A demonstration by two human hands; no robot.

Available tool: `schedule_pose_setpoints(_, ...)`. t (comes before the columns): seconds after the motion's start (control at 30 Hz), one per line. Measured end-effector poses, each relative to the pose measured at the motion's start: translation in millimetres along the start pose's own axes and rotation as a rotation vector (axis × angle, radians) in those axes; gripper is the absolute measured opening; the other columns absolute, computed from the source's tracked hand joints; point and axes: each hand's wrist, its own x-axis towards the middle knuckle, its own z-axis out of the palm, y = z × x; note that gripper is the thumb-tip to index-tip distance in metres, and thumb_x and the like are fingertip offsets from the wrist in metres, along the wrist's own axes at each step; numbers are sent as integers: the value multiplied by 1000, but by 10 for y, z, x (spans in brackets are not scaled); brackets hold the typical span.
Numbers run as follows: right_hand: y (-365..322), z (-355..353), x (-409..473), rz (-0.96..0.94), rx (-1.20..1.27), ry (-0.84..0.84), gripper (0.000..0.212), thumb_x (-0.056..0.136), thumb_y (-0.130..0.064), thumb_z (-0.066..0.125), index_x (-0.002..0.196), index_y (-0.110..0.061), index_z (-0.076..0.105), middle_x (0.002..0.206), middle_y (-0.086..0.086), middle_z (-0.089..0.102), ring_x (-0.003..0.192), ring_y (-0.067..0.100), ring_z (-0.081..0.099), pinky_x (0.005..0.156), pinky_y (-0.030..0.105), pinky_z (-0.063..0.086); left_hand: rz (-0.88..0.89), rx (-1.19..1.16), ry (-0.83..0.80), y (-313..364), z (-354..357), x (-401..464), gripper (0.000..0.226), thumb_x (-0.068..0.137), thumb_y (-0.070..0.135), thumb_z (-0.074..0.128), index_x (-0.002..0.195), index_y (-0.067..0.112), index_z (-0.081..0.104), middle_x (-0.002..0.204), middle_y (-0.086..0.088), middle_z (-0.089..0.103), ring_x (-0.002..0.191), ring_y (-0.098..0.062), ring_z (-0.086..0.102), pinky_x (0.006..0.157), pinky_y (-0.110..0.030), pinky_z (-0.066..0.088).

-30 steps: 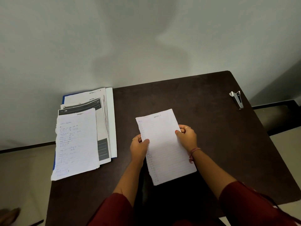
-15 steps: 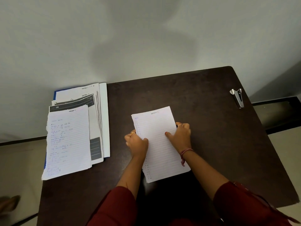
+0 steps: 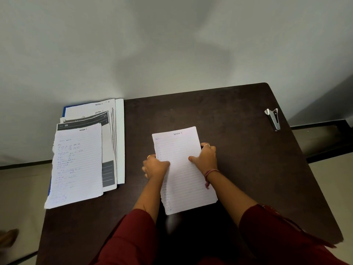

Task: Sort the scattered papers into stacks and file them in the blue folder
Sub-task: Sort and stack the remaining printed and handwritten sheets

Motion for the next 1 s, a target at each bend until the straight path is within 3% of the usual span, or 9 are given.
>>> schedule_pose_setpoints(0.13,28,-54,30,48,60,-75,54,74,-21,79,116,-9,46,114,10,62,103,27,62,85,36,53,-18,-2,10,-18,3,-47,43,78,14,70,117,12,54,129,-12,41,118,-30,43,99,-49,44)
schedule_pose_setpoints(0.23,69,-100,12,44,-33,-86,47,76,-29,74,113,-13,50,110,4,64,103,24,61,84,33,44,0,-16,23,-65,26,-101,37,79,14,68,112,11,54,128,-12,40,115,-30,46,96,-48,47)
schedule_pose_setpoints(0.43,164,-136,-70,-43,43,-101,25,80,-21,71,98,-6,63,96,3,66,82,17,59,54,19,40,66,7,37,-145,47,-209,33,82,18,67,111,8,56,127,-12,42,107,-32,55,94,-43,49)
schedule_pose_setpoints(0.6,303,-144,-129,15,266,-84,18,73,-17,77,80,-7,63,79,3,67,74,19,63,60,25,51,119,-72,25,-219,35,-305,37,81,15,70,113,8,54,125,-11,42,103,-28,57,90,-36,50)
schedule_pose_setpoints(0.7,364,-204,-188,12,431,-188,26,72,-14,81,88,-3,63,87,8,72,81,24,70,71,38,59,146,-188,10,-281,15,-339,56,74,18,77,122,7,50,125,-10,44,103,-25,58,93,-38,51)
schedule_pose_setpoints(0.77,370,-307,-222,5,533,-268,32,73,-10,80,96,2,61,93,12,72,84,27,71,73,40,59,122,-335,-45,-321,-20,-360,70,70,22,82,128,8,45,126,-9,52,105,-23,60,91,-40,53)
schedule_pose_setpoints(0.83,362,-427,-238,-5,593,-341,37,73,-8,80,103,2,60,97,14,72,88,28,71,77,43,59,64,-533,-147,-334,-91,-414,63,73,17,82,124,9,45,116,-5,61,98,-19,66,82,-34,56)
schedule_pose_setpoints(0.9,364,-532,-246,-14,625,-385,40,72,-8,80,106,1,60,100,12,72,90,27,71,79,44,58,61,-634,-300,-336,-185,-495,41,78,14,78,110,11,54,106,-2,68,86,-12,70,68,-23,55)
schedule_pose_setpoints(1.0,357,-623,-252,-26,682,-367,39,73,-6,79,107,-1,61,102,12,72,91,26,71,81,44,57,109,-700,-478,-356,-273,-553,30,82,10,72,110,11,62,108,-7,72,92,-16,71,73,-25,54)
